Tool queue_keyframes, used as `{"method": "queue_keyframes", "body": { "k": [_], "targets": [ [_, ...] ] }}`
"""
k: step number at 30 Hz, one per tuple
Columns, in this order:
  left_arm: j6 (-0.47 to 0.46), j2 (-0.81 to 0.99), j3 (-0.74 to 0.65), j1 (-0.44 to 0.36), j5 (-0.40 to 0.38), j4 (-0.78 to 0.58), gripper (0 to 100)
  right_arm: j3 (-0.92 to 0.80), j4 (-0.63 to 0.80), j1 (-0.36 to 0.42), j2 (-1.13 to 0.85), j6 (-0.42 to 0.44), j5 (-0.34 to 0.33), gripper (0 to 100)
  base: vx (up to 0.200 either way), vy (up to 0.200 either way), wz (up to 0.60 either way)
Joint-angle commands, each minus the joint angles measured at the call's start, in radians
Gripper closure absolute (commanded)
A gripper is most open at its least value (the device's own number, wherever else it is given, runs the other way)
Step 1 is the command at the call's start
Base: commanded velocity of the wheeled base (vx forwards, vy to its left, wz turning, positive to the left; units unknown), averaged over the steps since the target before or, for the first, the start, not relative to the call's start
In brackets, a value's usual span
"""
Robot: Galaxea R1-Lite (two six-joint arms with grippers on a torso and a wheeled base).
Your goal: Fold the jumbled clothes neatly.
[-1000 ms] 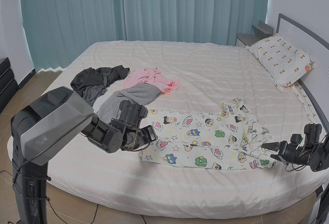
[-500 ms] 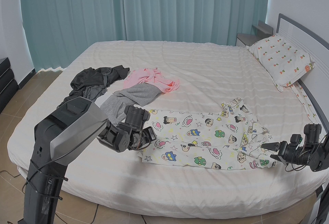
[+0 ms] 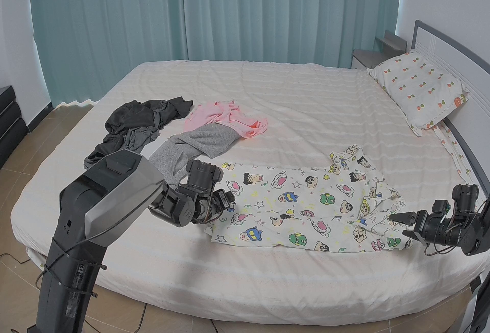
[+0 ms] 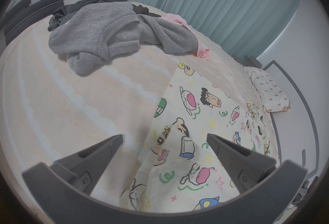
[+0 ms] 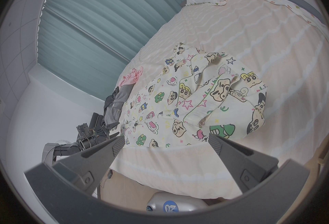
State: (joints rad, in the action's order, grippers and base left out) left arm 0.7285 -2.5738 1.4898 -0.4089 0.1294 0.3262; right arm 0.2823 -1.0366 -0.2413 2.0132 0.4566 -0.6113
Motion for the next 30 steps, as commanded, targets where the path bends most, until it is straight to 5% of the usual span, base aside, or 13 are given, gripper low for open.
{"method": "queue_keyframes", "body": {
  "k": [1,8,14,18,24,30],
  "targets": [
    [0.022,0.165,-0.129,0.041,-0.022,0.010,0,0.008,-0.003,0.000,-0.004,0.011,0.007,0,0.000,0.000,0.00],
    [0.054,0.472,-0.548,0.022,-0.172,0.136,0,0.009,-0.010,0.036,0.021,0.031,0.087,0,0.000,0.000,0.00],
    [0.164,0.595,-0.821,-0.051,-0.185,0.347,0,0.035,-0.023,0.043,0.078,0.071,0.148,0,0.000,0.000,0.00],
    [0.279,0.601,-0.892,-0.068,-0.194,0.464,0,0.086,-0.043,0.062,0.153,0.145,0.242,0,0.000,0.000,0.00],
    [0.284,0.563,-0.967,-0.064,-0.212,0.605,0,0.175,-0.048,0.119,0.239,0.284,0.350,0,0.000,0.000,0.00],
    [0.285,0.543,-1.014,-0.064,-0.224,0.703,0,0.213,-0.049,0.138,0.312,0.290,0.412,0,0.000,0.000,0.00]
  ]
}}
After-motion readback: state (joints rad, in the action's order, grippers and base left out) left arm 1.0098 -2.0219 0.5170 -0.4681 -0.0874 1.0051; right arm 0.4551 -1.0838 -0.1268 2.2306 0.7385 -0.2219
